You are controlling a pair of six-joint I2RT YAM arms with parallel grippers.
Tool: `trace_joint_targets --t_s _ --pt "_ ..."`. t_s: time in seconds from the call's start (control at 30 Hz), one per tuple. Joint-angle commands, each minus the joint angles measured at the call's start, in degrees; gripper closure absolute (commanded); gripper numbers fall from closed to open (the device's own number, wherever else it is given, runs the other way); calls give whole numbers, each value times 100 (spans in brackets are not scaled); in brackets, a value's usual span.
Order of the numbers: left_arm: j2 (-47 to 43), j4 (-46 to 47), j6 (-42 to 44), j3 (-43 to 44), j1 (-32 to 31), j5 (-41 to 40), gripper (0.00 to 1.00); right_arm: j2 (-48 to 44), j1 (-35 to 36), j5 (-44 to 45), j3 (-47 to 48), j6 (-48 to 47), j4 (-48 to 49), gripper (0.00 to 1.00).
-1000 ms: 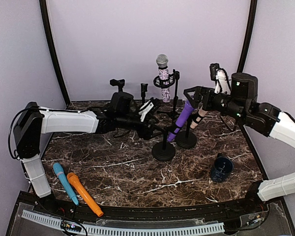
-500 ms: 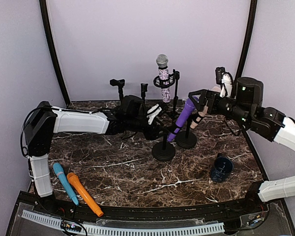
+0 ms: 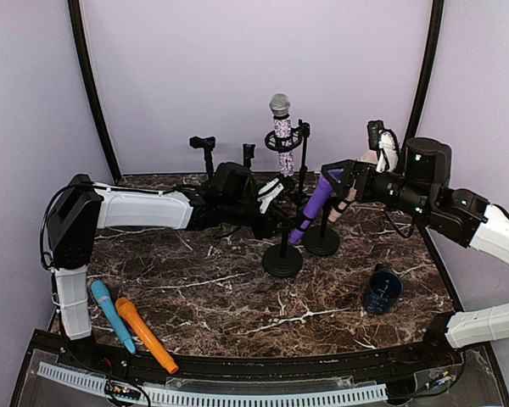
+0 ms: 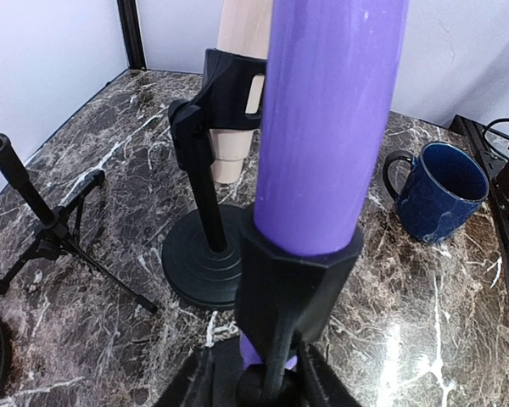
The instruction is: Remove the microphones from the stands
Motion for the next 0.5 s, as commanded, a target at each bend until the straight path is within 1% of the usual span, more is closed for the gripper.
trace_joint_targets --t_s 0.0,0.03,0.2,0.27,0.33,0.47 --pt "46 -129 151 202 -2 34 73 -51 -44 0 -73 61 355 1" --pt "47 -136 159 201 0 25 74 -50 -44 -13 -63 47 355 1" --pt "-17 -143 188 131 3 19 92 -28 -44 -26 3 85 309 1" --pt "-106 -71 193 25 5 34 96 -46 -44 4 20 122 285 2" --pt "-248 14 228 -145 2 50 100 -86 -44 -43 5 120 316 1" --pt "-624 109 233 -537 0 -35 100 -132 -44 -249 -30 19 389 1"
